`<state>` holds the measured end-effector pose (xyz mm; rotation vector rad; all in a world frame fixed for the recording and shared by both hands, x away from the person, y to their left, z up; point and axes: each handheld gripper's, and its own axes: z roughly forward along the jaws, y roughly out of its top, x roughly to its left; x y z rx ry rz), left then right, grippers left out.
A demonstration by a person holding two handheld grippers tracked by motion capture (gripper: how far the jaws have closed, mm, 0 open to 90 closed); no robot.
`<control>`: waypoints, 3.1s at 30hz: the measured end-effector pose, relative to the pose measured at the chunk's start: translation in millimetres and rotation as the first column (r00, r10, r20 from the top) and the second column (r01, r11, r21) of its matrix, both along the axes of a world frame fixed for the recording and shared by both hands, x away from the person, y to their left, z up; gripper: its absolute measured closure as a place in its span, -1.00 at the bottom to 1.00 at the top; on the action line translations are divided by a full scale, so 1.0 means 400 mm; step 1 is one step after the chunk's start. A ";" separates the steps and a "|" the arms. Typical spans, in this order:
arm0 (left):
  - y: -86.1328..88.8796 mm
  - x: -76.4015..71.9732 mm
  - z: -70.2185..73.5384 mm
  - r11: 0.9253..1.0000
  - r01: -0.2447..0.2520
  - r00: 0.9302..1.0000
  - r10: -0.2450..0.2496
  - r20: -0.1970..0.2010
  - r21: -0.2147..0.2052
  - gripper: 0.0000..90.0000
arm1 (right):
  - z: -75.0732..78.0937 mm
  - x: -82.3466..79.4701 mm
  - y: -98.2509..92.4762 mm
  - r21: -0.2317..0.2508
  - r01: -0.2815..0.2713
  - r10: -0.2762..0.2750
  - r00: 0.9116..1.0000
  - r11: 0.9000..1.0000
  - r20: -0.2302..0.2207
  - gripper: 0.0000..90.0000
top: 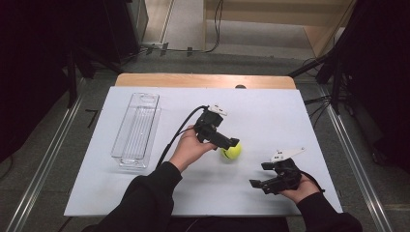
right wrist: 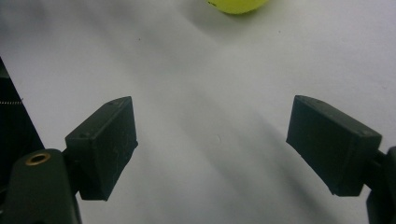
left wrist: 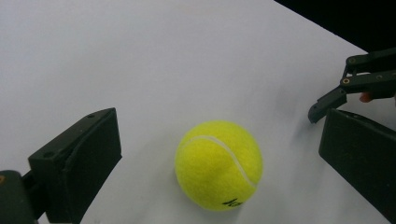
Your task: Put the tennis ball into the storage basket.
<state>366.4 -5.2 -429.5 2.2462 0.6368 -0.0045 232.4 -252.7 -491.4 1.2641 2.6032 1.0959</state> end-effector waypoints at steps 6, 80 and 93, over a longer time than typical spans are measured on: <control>-0.019 -0.005 -0.013 1.000 0.000 1.000 0.000 0.011 0.000 -1.00 | -0.001 -0.005 -0.004 0.000 0.003 -0.003 1.000 1.000 -0.004 -0.69; -0.046 -0.045 -0.183 0.995 0.023 1.000 -0.025 0.019 0.093 -0.42 | 0.000 -0.005 -0.001 -0.005 -0.012 0.012 1.000 1.000 -0.005 -0.69; -0.042 -0.040 -0.182 0.996 0.024 1.000 -0.025 0.000 0.087 -0.42 | 0.001 -0.005 0.000 -0.005 -0.014 0.014 1.000 1.000 -0.005 -0.69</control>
